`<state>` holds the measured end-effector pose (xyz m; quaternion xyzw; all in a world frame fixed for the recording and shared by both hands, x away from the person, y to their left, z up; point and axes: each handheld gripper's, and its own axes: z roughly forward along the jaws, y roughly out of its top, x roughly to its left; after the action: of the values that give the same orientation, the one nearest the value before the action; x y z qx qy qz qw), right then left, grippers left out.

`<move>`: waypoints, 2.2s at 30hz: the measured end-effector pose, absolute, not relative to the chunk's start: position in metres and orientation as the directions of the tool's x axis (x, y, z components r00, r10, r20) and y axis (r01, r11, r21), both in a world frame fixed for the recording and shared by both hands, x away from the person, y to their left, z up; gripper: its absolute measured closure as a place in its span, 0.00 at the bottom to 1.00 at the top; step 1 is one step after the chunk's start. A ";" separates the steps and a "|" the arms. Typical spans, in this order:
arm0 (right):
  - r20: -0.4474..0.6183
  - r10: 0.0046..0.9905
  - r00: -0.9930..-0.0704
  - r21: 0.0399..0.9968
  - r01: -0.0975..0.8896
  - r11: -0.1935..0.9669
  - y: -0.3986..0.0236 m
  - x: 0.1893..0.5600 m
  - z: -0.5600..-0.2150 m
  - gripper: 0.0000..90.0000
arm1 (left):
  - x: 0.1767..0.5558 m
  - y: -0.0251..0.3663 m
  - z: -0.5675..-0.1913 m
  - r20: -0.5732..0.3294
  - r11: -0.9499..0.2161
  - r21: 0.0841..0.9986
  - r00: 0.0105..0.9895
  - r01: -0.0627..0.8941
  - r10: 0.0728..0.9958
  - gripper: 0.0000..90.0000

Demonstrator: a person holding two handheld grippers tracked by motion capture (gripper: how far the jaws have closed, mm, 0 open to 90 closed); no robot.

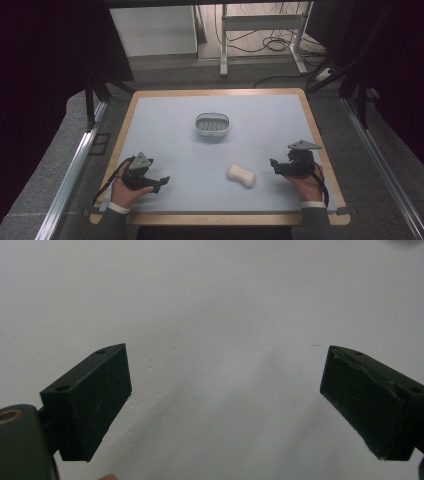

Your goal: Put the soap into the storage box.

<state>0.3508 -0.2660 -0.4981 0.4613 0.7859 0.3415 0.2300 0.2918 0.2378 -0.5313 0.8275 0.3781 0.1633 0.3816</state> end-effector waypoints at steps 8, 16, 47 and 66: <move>-0.021 0.886 -0.462 0.738 0.591 0.326 -0.270 0.351 -0.499 0.13 | 0.293 0.238 -0.531 -0.022 -0.420 0.759 0.663 0.499 0.748 0.08; -0.030 0.873 -0.487 0.731 0.585 0.352 -0.272 0.352 -0.493 0.14 | 0.294 0.237 -0.532 -0.020 -0.413 0.764 0.658 0.496 0.753 0.08; -0.044 0.818 -0.574 0.739 0.532 0.413 -0.257 0.337 -0.458 0.19 | 0.295 0.233 -0.536 -0.018 -0.437 0.746 0.671 0.502 0.741 0.08; -0.082 0.751 -0.655 0.690 0.507 0.517 -0.227 0.332 -0.457 0.19 | 0.295 0.232 -0.536 -0.017 -0.439 0.745 0.672 0.502 0.740 0.08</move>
<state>0.3324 -0.2270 -0.4569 0.3699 0.8502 0.3233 0.1891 0.2949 0.2325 -0.5362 0.8332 0.3728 0.1583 0.3764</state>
